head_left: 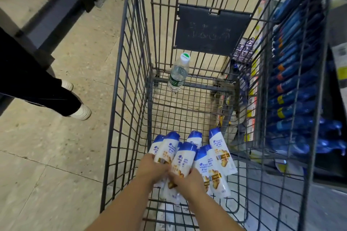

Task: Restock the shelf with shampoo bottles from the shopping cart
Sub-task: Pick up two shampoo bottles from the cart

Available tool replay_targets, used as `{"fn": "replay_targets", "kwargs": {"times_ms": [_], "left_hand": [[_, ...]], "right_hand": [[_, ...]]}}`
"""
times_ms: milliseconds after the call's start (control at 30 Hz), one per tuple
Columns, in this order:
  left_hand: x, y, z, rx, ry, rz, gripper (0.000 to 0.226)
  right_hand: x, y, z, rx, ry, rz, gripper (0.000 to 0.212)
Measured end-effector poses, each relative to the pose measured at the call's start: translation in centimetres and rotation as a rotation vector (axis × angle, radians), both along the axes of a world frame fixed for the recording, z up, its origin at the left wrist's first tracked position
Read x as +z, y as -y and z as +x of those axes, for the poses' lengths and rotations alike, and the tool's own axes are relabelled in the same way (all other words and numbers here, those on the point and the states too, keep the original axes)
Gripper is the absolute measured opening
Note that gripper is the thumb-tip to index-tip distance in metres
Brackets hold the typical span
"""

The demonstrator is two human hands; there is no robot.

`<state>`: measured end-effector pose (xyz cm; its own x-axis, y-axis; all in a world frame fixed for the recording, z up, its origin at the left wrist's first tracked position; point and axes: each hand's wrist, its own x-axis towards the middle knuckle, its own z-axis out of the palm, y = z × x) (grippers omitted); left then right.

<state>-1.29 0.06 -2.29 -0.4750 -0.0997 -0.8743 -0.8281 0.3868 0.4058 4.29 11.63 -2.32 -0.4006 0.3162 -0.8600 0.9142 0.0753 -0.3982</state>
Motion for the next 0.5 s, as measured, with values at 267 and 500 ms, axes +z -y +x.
{"fn": "replay_targets", "kwargs": {"times_ms": [267,500], "left_hand": [[13.3,-1.5,-0.7,0.033,-0.137,0.327,0.030],[27.9,-7.3,4.4,-0.109,-0.313,0.588,0.040]], "right_hand": [[12.8,-5.0,-0.8,-0.055,-0.311,-0.170,0.039],[26.5,-11.7,5.2,-0.103,-0.619,-0.180,0.027]]}}
